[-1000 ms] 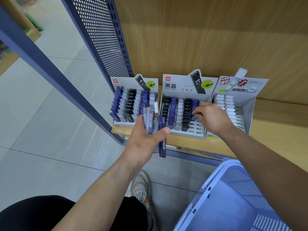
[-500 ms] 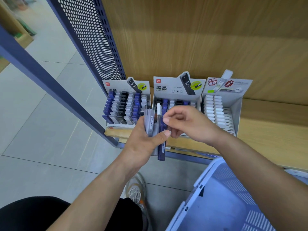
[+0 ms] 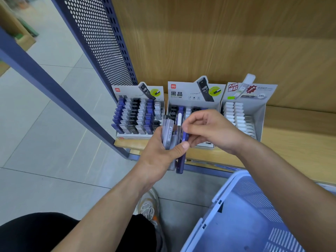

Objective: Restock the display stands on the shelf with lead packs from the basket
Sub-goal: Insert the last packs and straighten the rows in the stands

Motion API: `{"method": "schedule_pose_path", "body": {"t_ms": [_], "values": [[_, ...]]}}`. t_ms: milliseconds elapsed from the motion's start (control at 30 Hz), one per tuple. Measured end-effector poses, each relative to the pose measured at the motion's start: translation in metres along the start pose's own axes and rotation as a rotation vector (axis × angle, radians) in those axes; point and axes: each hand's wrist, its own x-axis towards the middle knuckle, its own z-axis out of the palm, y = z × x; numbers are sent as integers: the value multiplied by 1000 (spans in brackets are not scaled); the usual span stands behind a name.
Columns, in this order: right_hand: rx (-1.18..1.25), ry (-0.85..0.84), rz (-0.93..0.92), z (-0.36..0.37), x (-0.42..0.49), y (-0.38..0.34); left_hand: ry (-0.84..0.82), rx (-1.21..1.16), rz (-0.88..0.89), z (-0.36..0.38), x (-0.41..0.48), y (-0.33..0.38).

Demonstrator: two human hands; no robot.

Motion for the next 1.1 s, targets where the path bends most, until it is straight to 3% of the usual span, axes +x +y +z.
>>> {"method": "schedule_pose_path", "body": {"t_ms": [333, 533, 767, 933, 1100], "values": [[61, -1, -80, -16, 3, 0, 87, 18, 8, -6, 1, 1], [44, 143, -152, -17, 16, -6, 213, 58, 1, -30, -3, 0], [-329, 444, -371, 2, 86, 2, 308, 78, -66, -73, -23, -12], [-550, 447, -327, 20, 134, 28, 309, 63, -71, -81, -25, -14], [-579, 428, -273, 24, 151, 45, 302, 29, -73, -79, -20, -9]]}}
